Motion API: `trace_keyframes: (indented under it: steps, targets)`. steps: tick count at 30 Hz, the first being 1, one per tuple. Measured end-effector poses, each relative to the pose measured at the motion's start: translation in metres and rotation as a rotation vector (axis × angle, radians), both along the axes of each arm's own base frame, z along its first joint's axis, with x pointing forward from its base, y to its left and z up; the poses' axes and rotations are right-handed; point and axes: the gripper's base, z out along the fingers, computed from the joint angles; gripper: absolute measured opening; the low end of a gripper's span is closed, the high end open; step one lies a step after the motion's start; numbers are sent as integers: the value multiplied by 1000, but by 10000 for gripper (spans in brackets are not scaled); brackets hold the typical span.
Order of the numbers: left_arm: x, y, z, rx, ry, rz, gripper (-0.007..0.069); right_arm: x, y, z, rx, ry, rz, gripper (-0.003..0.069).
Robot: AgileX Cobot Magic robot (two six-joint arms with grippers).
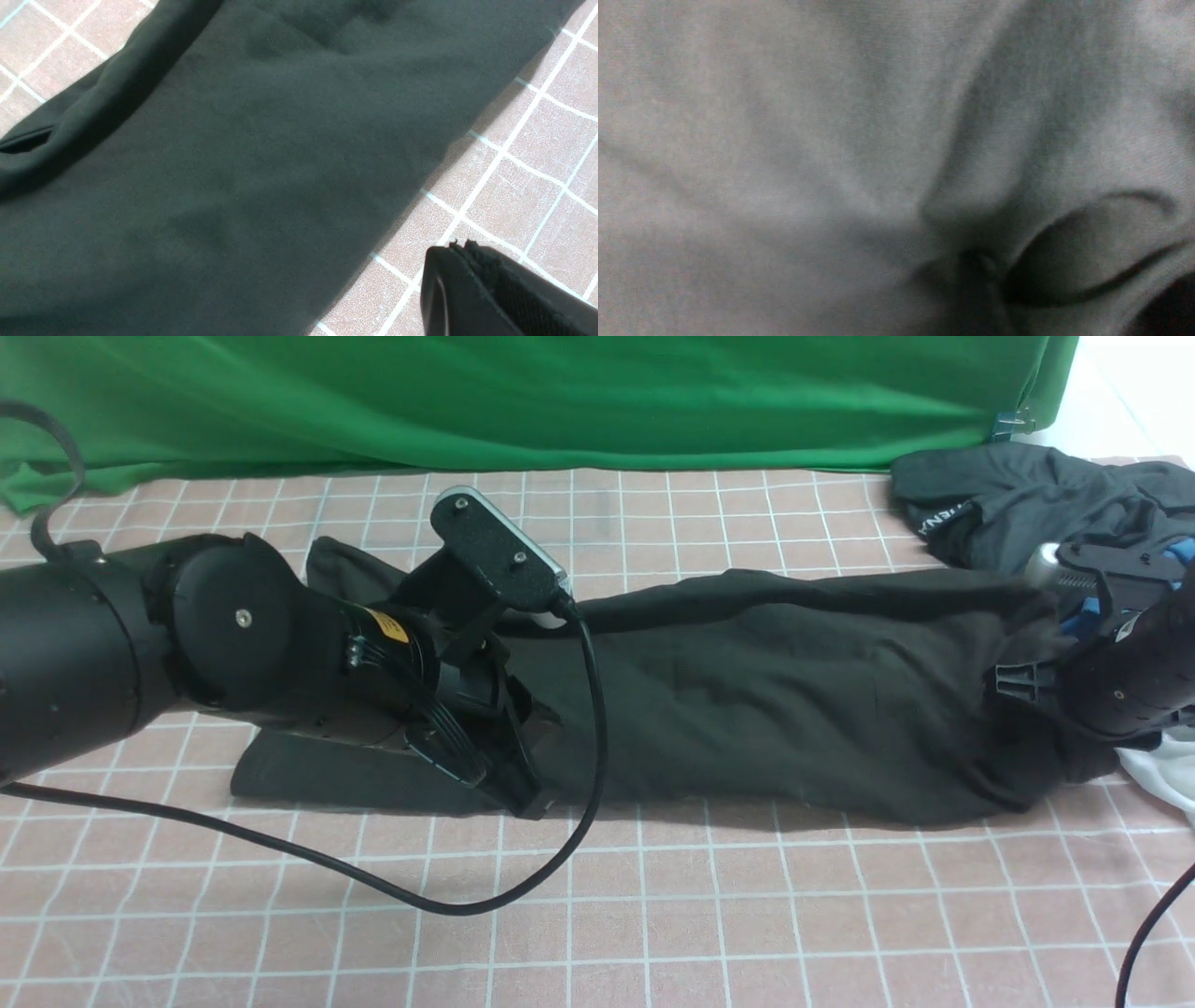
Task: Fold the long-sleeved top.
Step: Use the right arm to clamp the right edge of the fabric, then use the right arm to drag the right edge of the fabric to the left and folds it over the left edge
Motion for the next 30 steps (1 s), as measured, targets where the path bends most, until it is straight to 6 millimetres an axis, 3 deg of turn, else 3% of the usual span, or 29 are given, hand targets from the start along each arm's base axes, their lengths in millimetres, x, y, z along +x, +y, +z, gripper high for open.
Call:
trace_keyframes:
  steps: [1, 3, 5, 10, 13, 16, 22, 25, 30]
  targets:
    - [0, 0, 0, 1, 0, -1, 17, 1, 4, 0, -1, -3, 18, 283]
    - [0, 0, 0, 8, -4, -5, 17, 1, 10, 0, -8, -9, 51, 218]
    - [0, 2, -1, 42, -14, -23, 17, 2, 21, -1, -34, -20, 146, 105]
    - [0, 8, -1, 98, -13, 6, 17, -2, 30, 7, -28, -22, 194, 106]
    - [-4, 15, 7, 136, -35, 38, 17, -16, 28, 21, -19, 26, 200, 106]
    - [-11, 22, 22, 140, -83, 68, 17, -28, 11, 56, -38, -17, 170, 106]
    - [-22, 29, 36, 148, -97, 74, 17, -59, -43, 113, -98, -96, 11, 106]
    - [-23, 29, 36, 150, -95, 75, 17, -79, -65, 130, -122, -98, -65, 106]
    - [-23, 29, 35, 144, -90, 85, 17, -91, -72, 146, -143, -140, -97, 106]
